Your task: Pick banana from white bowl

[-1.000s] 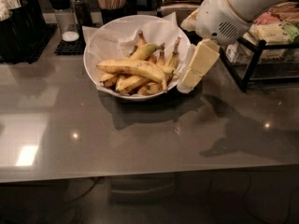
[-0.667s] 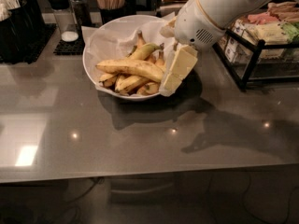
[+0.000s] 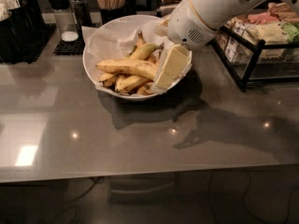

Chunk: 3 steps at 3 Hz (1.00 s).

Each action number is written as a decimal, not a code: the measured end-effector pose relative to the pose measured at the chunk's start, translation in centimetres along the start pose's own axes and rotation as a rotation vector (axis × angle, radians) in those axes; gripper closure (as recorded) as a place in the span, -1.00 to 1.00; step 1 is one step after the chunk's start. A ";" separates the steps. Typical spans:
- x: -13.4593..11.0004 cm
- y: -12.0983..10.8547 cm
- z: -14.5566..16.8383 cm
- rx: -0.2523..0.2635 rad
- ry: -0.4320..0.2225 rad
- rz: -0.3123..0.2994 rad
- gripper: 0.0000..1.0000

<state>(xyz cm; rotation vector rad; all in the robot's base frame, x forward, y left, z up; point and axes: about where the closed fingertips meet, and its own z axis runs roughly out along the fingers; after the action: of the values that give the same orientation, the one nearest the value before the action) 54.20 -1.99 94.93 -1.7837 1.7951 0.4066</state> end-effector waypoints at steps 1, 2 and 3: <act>-1.1 -1.6 1.8 -0.025 -0.027 -0.018 -1.00; -1.3 -1.7 1.9 -0.026 -0.029 -0.020 -0.80; -1.3 -1.7 1.9 -0.026 -0.029 -0.020 -0.66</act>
Offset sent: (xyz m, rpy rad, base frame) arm 0.0159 0.0164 -0.0042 0.0190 0.0076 0.0297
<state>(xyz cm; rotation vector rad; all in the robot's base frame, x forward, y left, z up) 56.12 0.05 94.51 -1.8026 1.7582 0.4478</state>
